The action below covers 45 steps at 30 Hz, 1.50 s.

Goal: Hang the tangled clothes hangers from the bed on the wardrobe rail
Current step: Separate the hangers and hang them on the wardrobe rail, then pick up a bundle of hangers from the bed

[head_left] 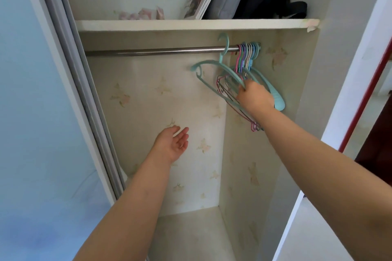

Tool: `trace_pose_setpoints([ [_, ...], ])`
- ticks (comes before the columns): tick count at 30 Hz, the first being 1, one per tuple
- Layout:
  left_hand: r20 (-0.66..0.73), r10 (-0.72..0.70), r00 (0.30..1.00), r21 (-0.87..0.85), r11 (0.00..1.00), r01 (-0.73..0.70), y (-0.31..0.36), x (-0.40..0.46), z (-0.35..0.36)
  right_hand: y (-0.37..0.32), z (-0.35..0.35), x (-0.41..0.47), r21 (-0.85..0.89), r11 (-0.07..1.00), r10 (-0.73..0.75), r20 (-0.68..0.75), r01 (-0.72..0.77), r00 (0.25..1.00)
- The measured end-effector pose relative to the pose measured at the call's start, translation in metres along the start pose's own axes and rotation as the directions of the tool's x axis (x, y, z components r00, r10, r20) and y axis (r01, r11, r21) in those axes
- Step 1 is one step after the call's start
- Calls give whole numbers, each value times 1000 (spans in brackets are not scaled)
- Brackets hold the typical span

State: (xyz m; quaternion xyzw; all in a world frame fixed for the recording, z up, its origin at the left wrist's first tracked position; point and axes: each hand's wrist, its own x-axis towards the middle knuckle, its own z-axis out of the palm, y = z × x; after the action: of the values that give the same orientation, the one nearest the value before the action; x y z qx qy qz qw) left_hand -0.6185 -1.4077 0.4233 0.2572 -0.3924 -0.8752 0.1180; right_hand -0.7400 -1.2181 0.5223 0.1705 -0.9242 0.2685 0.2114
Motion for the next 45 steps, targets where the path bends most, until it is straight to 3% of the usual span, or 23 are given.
trace_pose_setpoints([
  [11,21,-44,999,157,987,41,12,-1,-12,-10,-6,34,-150,973,194,121,-176,973],
  [17,147,59,987,421,899,-117,12,-10,-10,-6,-4,24,-119,961,268,177,-249,947],
  [21,218,90,972,548,813,-198,-8,-17,3,12,0,-19,-82,955,295,138,-286,946],
  [28,327,-141,934,729,667,-154,-117,-48,17,87,18,-152,-82,921,387,294,-380,874],
  [35,362,-184,914,834,502,-230,-213,-119,44,170,-14,-299,94,790,417,642,-606,643],
  [42,410,-325,852,857,457,-238,-359,-235,100,277,-120,-458,168,616,577,570,-770,585],
  [45,439,-423,793,863,442,-243,-433,-294,129,326,-182,-528,227,508,677,492,-831,548],
])
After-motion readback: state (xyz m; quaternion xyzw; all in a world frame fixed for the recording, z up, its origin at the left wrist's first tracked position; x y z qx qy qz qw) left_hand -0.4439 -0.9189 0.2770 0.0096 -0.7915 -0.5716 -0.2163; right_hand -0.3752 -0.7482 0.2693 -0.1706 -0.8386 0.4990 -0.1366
